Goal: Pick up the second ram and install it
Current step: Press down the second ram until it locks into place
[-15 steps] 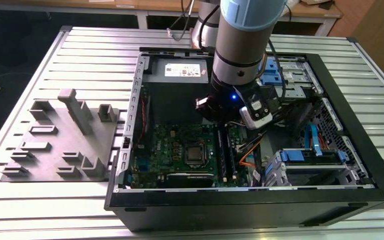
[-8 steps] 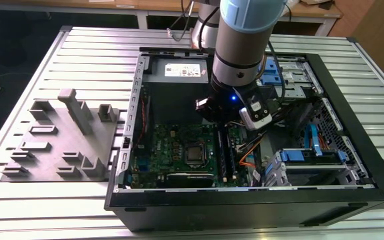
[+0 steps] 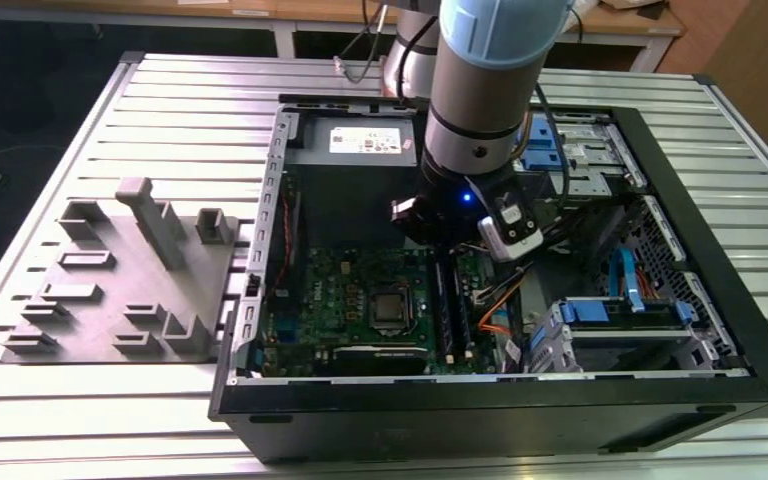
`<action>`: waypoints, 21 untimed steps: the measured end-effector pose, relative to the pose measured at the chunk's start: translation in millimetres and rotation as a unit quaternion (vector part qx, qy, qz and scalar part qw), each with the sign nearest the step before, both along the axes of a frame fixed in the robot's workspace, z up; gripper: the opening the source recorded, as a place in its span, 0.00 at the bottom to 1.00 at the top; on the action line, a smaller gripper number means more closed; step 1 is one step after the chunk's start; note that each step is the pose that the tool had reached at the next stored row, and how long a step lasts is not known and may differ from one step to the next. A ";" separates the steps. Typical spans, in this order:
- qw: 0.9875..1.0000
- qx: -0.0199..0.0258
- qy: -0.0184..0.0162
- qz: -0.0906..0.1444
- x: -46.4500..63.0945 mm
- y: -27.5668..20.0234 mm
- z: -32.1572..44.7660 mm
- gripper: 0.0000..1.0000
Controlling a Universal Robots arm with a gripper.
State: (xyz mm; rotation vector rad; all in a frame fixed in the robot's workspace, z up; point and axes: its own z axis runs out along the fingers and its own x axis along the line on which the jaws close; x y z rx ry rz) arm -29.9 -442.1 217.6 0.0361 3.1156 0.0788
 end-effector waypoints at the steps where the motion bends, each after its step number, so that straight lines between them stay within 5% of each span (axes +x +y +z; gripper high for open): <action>1: 1.000 0.000 0.000 0.000 0.0 0.0 0.0 0.07; 5: 1.000 0.001 0.000 0.000 0.1 0.2 2.8 0.07; 10: 1.000 0.000 0.000 0.000 0.0 0.0 18.5 0.07; 14: 1.000 0.000 0.000 0.000 0.0 -0.7 19.7 0.07; 17: 1.000 0.000 0.000 0.000 0.0 -5.2 19.6 0.07; 21: 1.000 0.000 0.000 0.000 0.0 -17.1 19.7 0.07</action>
